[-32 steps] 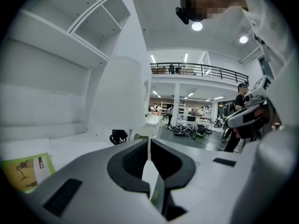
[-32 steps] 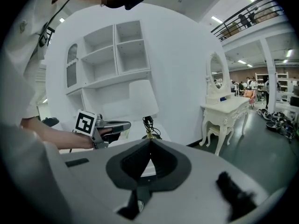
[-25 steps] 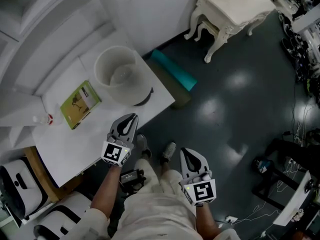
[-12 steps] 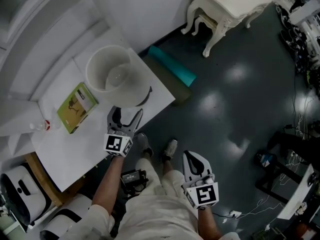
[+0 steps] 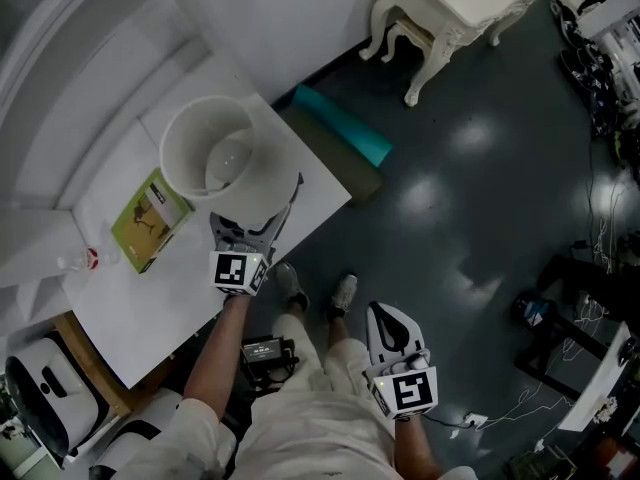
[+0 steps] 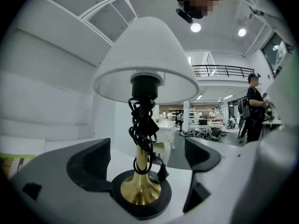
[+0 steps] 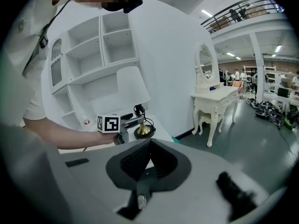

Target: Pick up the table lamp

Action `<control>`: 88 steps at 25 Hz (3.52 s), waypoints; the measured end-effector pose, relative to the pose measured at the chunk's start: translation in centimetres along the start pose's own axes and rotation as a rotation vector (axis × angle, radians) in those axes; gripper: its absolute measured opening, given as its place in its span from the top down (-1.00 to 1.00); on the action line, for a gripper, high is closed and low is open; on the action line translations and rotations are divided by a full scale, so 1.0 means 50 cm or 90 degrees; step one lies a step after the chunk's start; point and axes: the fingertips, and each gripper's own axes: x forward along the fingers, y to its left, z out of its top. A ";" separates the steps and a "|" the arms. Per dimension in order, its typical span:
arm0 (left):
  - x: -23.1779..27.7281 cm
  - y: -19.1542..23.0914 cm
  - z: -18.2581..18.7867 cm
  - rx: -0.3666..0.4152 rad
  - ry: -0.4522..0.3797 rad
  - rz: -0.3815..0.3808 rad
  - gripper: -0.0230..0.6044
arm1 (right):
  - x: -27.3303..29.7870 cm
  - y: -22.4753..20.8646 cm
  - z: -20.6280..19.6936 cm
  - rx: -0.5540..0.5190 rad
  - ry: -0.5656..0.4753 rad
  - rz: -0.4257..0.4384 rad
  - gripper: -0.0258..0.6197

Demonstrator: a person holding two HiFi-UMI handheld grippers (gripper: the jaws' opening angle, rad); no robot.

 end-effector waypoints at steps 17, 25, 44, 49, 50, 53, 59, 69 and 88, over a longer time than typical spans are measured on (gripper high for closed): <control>0.126 0.019 -0.007 0.020 0.010 -0.034 -0.58 | 0.014 -0.042 -0.008 0.034 0.009 -0.051 0.88; 0.161 0.011 0.000 0.025 0.000 -0.044 -0.57 | 0.013 -0.050 -0.015 0.044 0.013 -0.064 0.88; 0.175 0.014 -0.019 0.030 0.097 -0.054 0.86 | 0.000 -0.059 -0.008 0.042 -0.002 -0.074 0.88; 0.153 -0.004 -0.018 -0.015 0.143 -0.065 0.89 | -0.016 -0.063 0.013 0.042 -0.016 -0.079 0.89; 0.147 -0.007 -0.017 -0.026 0.153 -0.067 0.89 | -0.019 -0.064 0.018 0.040 -0.021 -0.079 0.88; 0.126 -0.023 -0.005 -0.041 0.177 -0.082 0.89 | -0.029 -0.067 0.039 0.033 -0.039 -0.079 0.88; 0.086 -0.066 0.063 -0.057 0.222 -0.096 0.90 | -0.063 -0.083 0.073 0.021 -0.069 -0.071 0.88; 0.000 -0.132 0.198 -0.075 0.205 -0.089 0.90 | -0.143 -0.060 0.131 -0.036 -0.108 -0.015 0.89; -0.308 -0.251 0.290 -0.110 0.164 -0.123 0.90 | -0.183 0.068 0.119 -0.082 -0.126 0.081 0.89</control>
